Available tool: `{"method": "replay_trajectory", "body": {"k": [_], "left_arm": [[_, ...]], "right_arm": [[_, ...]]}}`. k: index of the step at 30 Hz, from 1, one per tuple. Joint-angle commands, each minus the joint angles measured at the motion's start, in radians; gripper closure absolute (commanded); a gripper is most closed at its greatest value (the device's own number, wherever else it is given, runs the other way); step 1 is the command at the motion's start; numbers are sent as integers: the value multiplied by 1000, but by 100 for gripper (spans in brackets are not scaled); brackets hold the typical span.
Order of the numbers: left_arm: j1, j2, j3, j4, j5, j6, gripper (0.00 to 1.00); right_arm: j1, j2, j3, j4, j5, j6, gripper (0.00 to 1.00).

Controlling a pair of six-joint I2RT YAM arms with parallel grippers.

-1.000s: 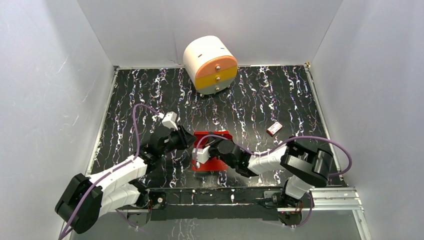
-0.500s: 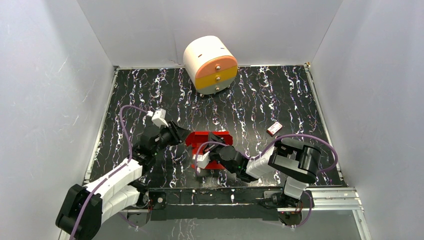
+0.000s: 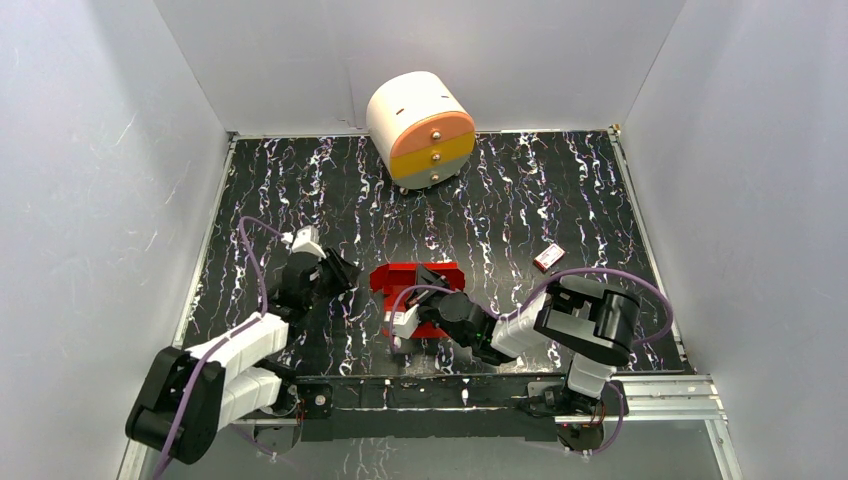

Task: Fold the paper box

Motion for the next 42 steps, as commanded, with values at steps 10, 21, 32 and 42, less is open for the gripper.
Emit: {"method": "replay_trajectory", "body": {"k": [10,21,32,42], "left_arm": [[5,184,74,125,174,147,65],[-27,168,49,194,363,202,67],[-84,207,64,217,396,243,70],[-112,264,78,285,354,305,70]], "right_arm": [[10,27,6,52,-13,-66,100],[10,41,19,39,-24,-81,100],[9,31,23,11,-34,-79,100],[14,31,19,-15,-48,-64,100]]}}
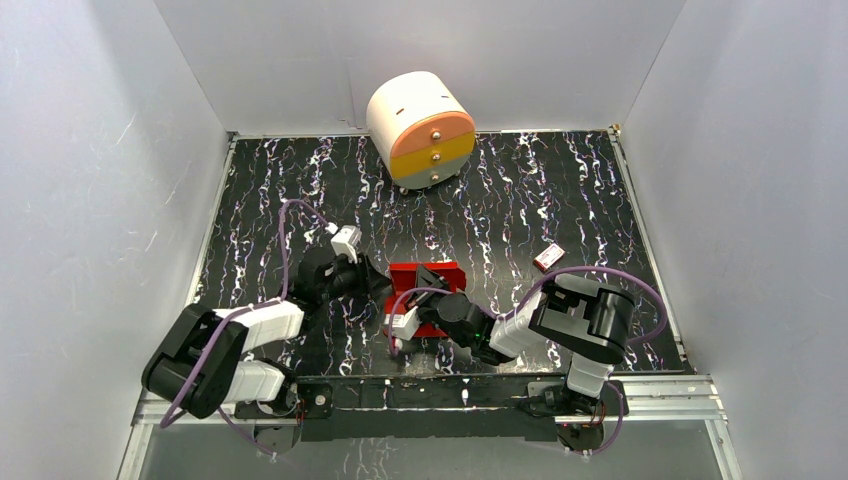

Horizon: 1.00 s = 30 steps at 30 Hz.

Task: Fold the paper box

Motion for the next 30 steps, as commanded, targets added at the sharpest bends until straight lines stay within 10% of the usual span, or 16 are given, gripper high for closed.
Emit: {"method": "replay_trajectory", "body": {"k": [1,30], "left_arm": [[-29,29,35,84,8,61,70],[-82,30,-43,259,6,113,55]], "right_arm": [[14,4,16,-25,-47,9,100],[66,57,-21,92,-8,9,100]]}}
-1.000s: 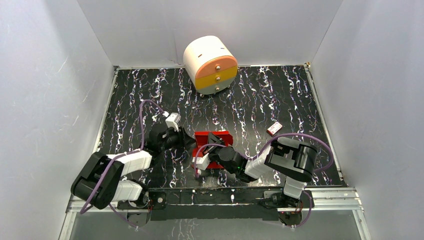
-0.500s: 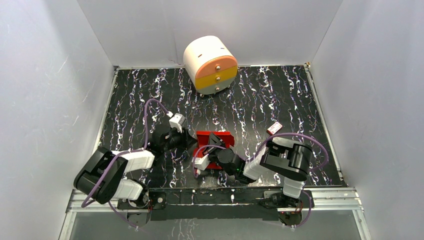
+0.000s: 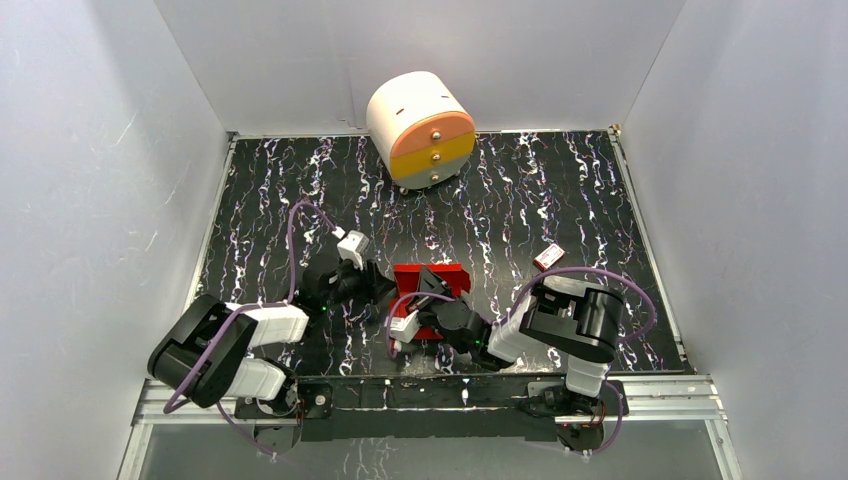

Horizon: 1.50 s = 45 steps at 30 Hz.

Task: Fold the paper box

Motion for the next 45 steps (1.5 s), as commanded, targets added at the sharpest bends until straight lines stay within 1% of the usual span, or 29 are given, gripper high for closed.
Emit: {"method": "replay_trajectory", "body": {"k": [1,3,6,8,9,12,14,20,27,30,33,35,37,41,45], "left_arm": [[-26,-40,-6,106,64,3,55],[-25,-32,-3,106,71,1,57],[-26,-30,-3,113,93,-9,64],[-25,-45,-11,116,111,-10,66],[-25,-59,-18,116,114,-10,66],[-25,-113,-50,116,102,-5,60],[-25,-132,-59,116,102,5,59],[-25,-126,-63,116,134,14,58],[-25,-96,-48,113,69,26,58],[-25,-92,-44,111,78,24,59],[-25,-103,-42,111,121,12,59],[-25,-129,-48,111,137,-10,59],[-25,-182,-69,110,124,-24,56],[-23,-312,-108,84,28,-48,52],[-12,-413,-131,53,-74,-80,51]], "right_arm": [[30,7,-1,-3,-112,41,100],[30,10,-1,-13,-111,45,100],[30,10,-4,-6,-115,46,100],[30,1,-5,-5,-120,51,100],[29,-7,-5,-16,-124,58,100],[29,-26,-1,-51,-132,73,100],[28,-29,-1,-55,-133,75,100],[25,-30,2,-69,-129,73,100],[24,-31,8,-86,-139,81,100],[22,-31,8,-91,-139,84,100],[22,-31,8,-101,-141,90,100],[20,-29,8,-100,-137,89,100],[16,-32,7,-100,-133,88,100],[4,-45,2,-97,-130,78,100],[1,-50,6,-95,-123,48,100]]}}
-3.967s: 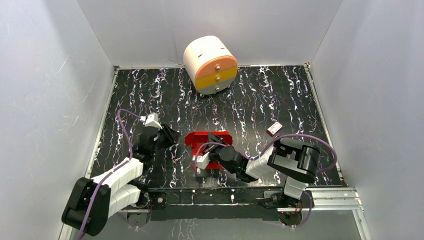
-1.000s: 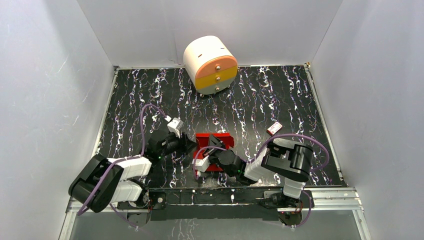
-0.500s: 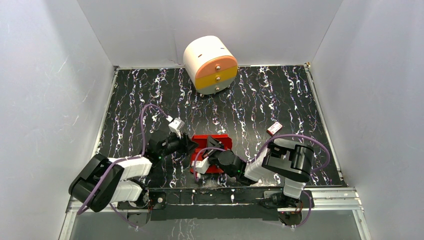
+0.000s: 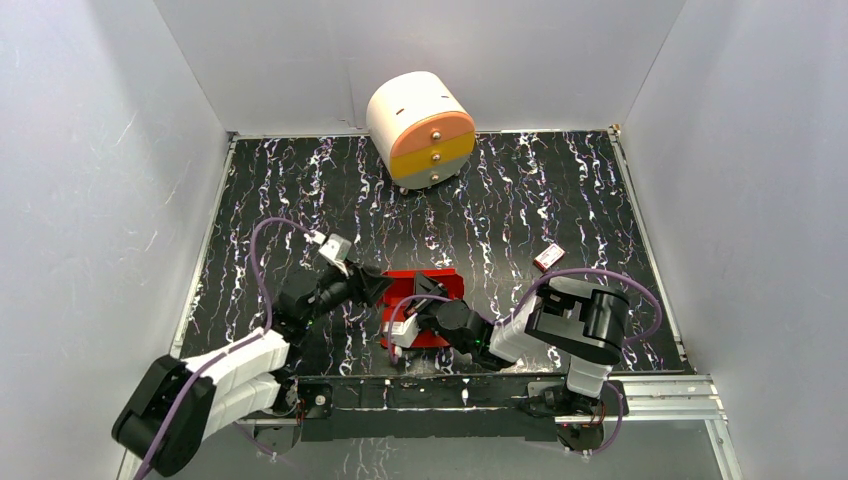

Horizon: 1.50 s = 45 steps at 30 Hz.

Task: Fold the paper box

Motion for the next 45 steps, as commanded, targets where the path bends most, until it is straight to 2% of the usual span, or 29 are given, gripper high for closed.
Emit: {"method": "replay_trajectory", "body": {"k": [1,7,13,16,22,30,45], "left_arm": [[14,-103,-25,-8,-136,-33,51],[74,-121,-37,-63,-247,-64,51],[177,-39,-27,-68,-211,-127,50],[182,28,-2,-79,-192,-123,50],[185,170,27,1,-18,-86,50],[181,220,33,89,164,-69,51],[120,272,57,115,190,-24,55]], "right_arm": [[-2,-21,8,-42,-32,-18,100],[-6,-46,18,-87,-43,-20,100],[-9,-55,25,-116,-49,-20,100],[-9,-59,28,-122,-52,-22,100],[-9,-70,36,-137,-57,-46,100],[-9,-92,44,-182,-68,-43,100],[-8,-70,46,-187,-74,-42,100]]}}
